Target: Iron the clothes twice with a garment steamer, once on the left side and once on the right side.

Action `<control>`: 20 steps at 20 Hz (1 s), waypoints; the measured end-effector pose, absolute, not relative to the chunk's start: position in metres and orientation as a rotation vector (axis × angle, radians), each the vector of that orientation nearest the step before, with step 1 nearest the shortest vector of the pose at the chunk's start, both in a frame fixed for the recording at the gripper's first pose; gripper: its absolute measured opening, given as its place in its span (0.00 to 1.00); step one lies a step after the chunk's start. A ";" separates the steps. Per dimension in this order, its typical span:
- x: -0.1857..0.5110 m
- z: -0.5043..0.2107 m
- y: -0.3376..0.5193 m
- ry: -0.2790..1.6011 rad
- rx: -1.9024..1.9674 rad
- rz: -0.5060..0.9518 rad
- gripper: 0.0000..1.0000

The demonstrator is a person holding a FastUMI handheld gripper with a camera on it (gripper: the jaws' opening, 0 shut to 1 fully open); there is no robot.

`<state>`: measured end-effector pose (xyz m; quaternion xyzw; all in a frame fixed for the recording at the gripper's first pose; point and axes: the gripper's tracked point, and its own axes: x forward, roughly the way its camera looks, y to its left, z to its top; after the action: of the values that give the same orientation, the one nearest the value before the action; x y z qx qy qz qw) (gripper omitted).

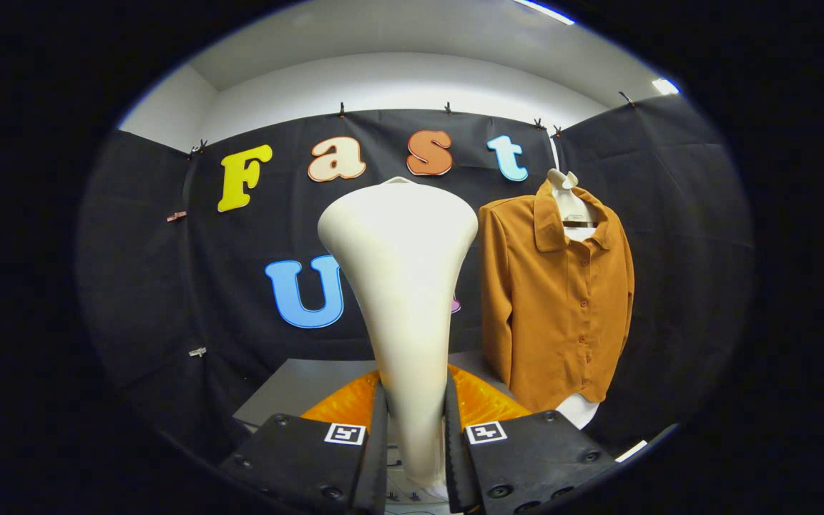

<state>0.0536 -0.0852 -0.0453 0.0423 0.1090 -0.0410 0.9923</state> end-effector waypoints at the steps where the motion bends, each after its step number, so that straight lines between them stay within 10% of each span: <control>1: 0.054 -0.047 -0.082 0.221 0.085 -0.081 0.36; 20: 0.064 -0.049 -0.063 0.234 0.096 -0.070 0.36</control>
<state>0.0645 -0.0631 -0.0494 0.0479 0.1169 -0.0350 0.9914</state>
